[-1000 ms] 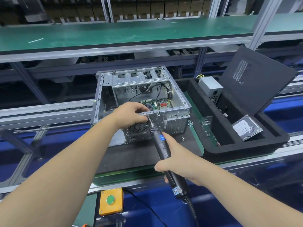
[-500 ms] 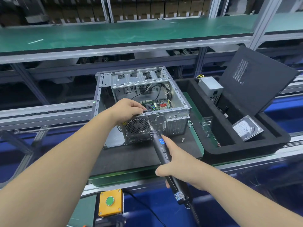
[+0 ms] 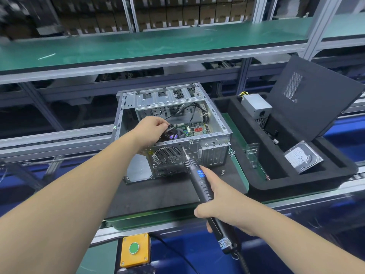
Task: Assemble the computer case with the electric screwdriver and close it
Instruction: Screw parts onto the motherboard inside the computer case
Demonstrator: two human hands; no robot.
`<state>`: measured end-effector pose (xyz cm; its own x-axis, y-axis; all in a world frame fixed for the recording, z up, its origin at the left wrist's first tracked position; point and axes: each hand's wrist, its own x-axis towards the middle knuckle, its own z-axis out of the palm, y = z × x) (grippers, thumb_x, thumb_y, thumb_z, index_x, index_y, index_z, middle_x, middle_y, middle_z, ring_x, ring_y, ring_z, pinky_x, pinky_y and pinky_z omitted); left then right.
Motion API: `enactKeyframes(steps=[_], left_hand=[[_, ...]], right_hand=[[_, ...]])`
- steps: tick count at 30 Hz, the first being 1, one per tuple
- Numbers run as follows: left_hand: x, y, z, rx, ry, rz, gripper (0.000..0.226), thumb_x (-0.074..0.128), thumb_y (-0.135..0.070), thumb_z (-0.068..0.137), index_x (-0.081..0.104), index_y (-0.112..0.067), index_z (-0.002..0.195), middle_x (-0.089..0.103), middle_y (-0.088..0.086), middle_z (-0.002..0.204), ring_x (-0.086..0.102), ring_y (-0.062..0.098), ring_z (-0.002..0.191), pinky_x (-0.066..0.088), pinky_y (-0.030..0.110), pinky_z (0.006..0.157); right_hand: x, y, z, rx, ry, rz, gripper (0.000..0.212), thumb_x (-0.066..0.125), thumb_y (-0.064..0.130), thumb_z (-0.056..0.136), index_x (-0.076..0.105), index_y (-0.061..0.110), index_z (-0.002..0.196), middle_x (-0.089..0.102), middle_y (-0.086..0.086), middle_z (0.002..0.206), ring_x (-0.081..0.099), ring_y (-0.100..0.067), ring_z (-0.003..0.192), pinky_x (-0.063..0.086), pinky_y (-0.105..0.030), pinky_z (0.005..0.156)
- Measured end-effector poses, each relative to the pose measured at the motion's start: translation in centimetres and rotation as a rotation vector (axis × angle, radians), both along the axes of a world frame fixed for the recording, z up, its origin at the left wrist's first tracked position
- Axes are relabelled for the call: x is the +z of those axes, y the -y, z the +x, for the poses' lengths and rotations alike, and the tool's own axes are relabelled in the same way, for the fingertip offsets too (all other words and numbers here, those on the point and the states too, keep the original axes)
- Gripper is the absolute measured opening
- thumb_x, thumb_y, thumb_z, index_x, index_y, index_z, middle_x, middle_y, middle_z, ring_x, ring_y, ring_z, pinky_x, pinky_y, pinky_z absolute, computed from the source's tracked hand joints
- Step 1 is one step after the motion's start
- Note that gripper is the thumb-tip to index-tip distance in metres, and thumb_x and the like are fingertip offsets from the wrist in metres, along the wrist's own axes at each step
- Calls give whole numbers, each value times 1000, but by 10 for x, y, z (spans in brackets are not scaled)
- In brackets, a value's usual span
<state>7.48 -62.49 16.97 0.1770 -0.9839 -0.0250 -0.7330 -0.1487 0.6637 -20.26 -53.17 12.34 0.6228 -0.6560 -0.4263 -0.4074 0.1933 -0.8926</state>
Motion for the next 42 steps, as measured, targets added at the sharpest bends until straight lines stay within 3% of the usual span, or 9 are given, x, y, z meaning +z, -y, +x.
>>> enactKeyframes(steps=[5, 11, 19, 21, 25, 29, 34, 39, 42], left_hand=[[5, 4, 1, -12, 49, 12, 25, 48, -28, 105, 72, -26, 96, 67, -1, 77, 52, 12, 60, 44, 25, 56], [11, 6, -2, -106, 104, 69, 25, 52, -33, 104, 74, -31, 91, 74, -2, 81, 56, 15, 63, 51, 32, 64], [8, 10, -17, -203, 199, 102, 23, 56, -34, 102, 70, -42, 85, 76, -2, 95, 70, 31, 97, 56, 46, 90], [5, 10, -14, -203, 180, 112, 24, 56, -32, 102, 72, -40, 87, 76, -6, 92, 70, 26, 90, 56, 40, 85], [-2, 8, -10, -217, 91, 108, 25, 53, -25, 104, 75, -33, 94, 68, -21, 64, 47, 3, 45, 42, 20, 48], [-6, 4, -10, -221, 51, 112, 23, 54, -28, 104, 77, -30, 101, 75, -6, 83, 58, 13, 72, 50, 31, 71], [-5, 2, -8, -231, 12, 109, 24, 53, -29, 103, 77, -30, 103, 59, -26, 54, 44, -1, 40, 36, 10, 44], [-7, 2, -7, -223, 12, 101, 23, 56, -33, 101, 78, -34, 98, 70, -27, 77, 52, -4, 50, 40, 10, 52], [-8, 2, -6, -213, -41, 92, 20, 60, -31, 100, 79, -28, 95, 69, -32, 76, 53, -12, 48, 35, 3, 44]], right_hand=[[2, -1, -5, 4, -7, 6, 108, 75, 15, 76, 17, 71, 148, 61, -12, 111, 71, -29, 62, 59, -35, 59], [5, -1, -4, 7, 1, 18, 109, 75, 15, 77, 16, 70, 150, 62, -13, 111, 71, -30, 63, 59, -34, 59], [3, -4, -2, 0, 0, 2, 110, 75, 13, 77, 15, 66, 153, 64, -14, 111, 69, -27, 59, 58, -33, 57], [3, -3, -2, -1, 5, 6, 110, 75, 12, 78, 15, 66, 153, 63, -13, 111, 69, -28, 58, 58, -34, 57], [4, -3, 0, -1, 7, 7, 110, 75, 12, 78, 15, 65, 153, 63, -13, 113, 68, -28, 58, 58, -34, 58], [3, -4, 2, 8, 5, -3, 109, 75, 14, 77, 16, 66, 153, 61, -12, 116, 67, -26, 58, 59, -35, 60], [3, -2, 6, 6, 18, -3, 107, 75, 14, 77, 18, 68, 150, 60, -13, 120, 68, -26, 59, 60, -36, 59], [2, -2, 9, 3, 17, -20, 106, 75, 16, 74, 21, 69, 148, 62, -15, 116, 67, -24, 59, 61, -37, 59], [1, -1, 10, 3, -18, -67, 106, 76, 21, 73, 20, 71, 147, 65, -14, 115, 66, -21, 62, 64, -41, 67]])
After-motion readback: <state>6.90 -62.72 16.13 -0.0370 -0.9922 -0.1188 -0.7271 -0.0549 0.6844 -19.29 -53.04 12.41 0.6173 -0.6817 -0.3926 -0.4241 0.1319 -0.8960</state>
